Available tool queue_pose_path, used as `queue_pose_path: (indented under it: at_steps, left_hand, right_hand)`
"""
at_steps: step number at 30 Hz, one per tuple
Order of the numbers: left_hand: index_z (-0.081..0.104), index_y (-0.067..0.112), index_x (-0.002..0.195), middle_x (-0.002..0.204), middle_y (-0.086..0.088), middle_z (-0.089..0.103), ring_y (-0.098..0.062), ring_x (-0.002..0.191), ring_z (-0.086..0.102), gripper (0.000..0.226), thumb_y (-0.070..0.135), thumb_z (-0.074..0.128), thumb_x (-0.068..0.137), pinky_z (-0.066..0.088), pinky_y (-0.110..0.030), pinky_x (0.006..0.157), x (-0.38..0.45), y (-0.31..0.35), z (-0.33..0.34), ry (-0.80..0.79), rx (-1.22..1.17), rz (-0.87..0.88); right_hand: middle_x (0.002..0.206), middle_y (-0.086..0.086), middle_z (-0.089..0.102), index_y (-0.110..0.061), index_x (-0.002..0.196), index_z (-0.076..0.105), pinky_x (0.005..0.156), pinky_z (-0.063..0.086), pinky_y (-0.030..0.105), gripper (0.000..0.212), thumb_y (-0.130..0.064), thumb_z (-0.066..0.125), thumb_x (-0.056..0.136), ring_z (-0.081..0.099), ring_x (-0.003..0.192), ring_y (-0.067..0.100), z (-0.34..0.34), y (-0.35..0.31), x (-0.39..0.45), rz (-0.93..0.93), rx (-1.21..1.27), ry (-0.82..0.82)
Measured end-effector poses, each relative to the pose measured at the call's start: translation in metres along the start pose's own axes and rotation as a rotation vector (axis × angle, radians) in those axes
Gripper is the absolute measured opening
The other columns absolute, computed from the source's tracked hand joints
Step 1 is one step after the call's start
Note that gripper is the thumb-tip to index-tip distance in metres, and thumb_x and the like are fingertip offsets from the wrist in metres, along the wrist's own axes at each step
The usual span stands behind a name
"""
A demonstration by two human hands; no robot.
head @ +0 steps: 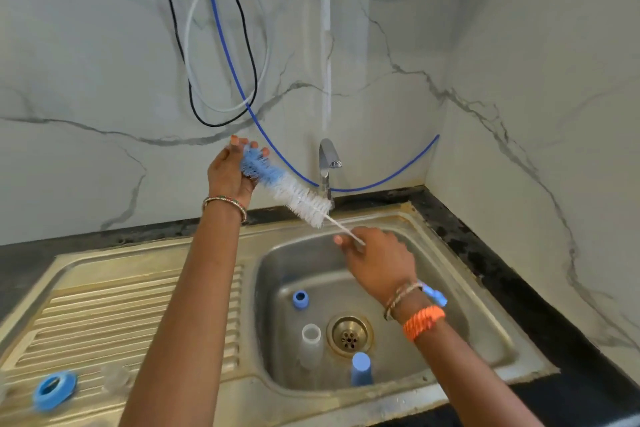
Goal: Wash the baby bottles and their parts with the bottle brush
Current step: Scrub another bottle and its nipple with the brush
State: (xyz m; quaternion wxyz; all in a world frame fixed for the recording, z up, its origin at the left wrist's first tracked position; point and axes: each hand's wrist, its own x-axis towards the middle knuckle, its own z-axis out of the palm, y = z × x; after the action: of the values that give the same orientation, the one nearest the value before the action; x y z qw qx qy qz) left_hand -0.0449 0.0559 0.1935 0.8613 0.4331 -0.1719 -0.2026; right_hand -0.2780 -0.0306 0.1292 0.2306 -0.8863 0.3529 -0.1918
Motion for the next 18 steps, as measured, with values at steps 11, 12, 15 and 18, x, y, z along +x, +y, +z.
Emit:
queue_pose_path:
  at_steps: [11,12,15,18]
  left_hand:
    - [0.060,0.016,0.099,0.100,0.001,0.068,-0.018,0.097,0.066,0.030,0.042,0.045,0.095,0.047,-0.038,0.092,-0.005,0.014,-0.021,-0.086,0.015,-0.165]
    - [0.063,0.016,0.098,0.100,0.002,0.068,-0.017,0.099,0.067,0.030,0.041,0.046,0.093,0.045,-0.041,0.094,-0.008,0.013,-0.023,-0.131,-0.113,-0.163]
    - [0.074,0.022,0.085,0.096,0.009,0.070,-0.013,0.107,0.064,0.037,0.044,0.045,0.085,0.037,-0.046,0.100,-0.022,0.009,-0.028,-0.270,-0.328,-0.107]
    - [0.072,0.020,0.090,0.089,0.010,0.071,-0.012,0.108,0.059,0.037,0.043,0.043,0.090,0.035,-0.047,0.104,-0.019,0.008,-0.032,-0.186,-0.295,-0.077]
  right_hand:
    - [0.053,-0.005,0.046,-0.017,0.071,0.062,0.041,0.030,0.020,0.030,-0.013,0.044,0.094,0.039,0.042,0.010,-0.007,0.035,-0.025,0.152,0.540,-0.153]
    - [0.051,-0.006,0.038,-0.017,0.069,0.058,0.038,0.023,0.017,0.031,-0.013,0.041,0.094,0.030,0.039,0.007,-0.013,0.037,-0.023,0.310,0.802,-0.533]
    - [0.052,-0.007,0.028,-0.018,0.068,0.050,0.034,0.013,0.012,0.020,-0.025,0.047,0.087,0.019,0.036,0.001,-0.013,0.042,-0.027,0.381,1.086,-1.013]
    - [0.050,-0.004,0.039,-0.012,0.078,0.055,0.034,0.020,0.013,0.026,-0.024,0.043,0.097,0.026,0.033,0.002,0.002,0.028,-0.032,0.395,1.050,-0.837]
